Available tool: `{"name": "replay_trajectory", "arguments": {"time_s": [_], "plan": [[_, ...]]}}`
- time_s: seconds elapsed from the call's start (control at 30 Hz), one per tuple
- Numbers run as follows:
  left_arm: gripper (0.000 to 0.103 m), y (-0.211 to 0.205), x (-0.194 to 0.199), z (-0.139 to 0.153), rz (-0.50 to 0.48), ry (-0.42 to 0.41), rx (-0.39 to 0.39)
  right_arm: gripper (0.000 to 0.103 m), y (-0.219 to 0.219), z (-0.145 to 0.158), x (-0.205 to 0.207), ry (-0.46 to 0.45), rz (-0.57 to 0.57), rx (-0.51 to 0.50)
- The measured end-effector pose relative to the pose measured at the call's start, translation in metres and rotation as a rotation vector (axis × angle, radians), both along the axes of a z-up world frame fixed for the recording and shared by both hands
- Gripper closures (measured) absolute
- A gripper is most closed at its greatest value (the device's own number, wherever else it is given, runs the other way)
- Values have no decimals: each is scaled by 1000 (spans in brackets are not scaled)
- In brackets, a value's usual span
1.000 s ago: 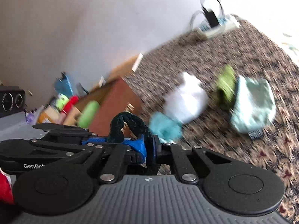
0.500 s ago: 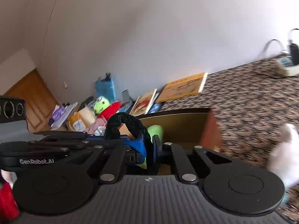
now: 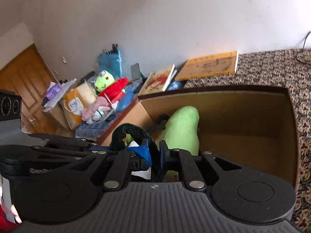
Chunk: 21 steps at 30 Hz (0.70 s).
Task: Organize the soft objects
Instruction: 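Carry the dark green cloth into the cardboard box and open the right gripper, then move the left gripper back to the pile toward the teal mesh pouf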
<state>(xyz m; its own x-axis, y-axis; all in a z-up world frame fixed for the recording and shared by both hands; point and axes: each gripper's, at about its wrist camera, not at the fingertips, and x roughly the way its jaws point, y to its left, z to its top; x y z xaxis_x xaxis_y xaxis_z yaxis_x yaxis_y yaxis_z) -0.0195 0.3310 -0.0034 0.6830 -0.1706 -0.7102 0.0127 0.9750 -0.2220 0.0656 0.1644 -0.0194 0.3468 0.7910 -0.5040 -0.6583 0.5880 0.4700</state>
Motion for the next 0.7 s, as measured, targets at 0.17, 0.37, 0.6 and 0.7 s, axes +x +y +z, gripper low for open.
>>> {"name": "replay_trajectory", "arguments": {"time_s": [0.17, 0.37, 0.6, 0.7], "plan": [[90, 15, 5, -17, 14, 68, 19, 102, 4, -5, -1, 48, -39, -2], [48, 24, 1, -11, 21, 53, 58, 101, -2, -7, -5, 78, -91, 10], [48, 21, 1, 4, -12, 9, 53, 101, -13, -2, -7, 65, -159, 16], [48, 7, 4, 11, -64, -10, 54, 101, -28, 1, -9, 50, -214, 23]]}}
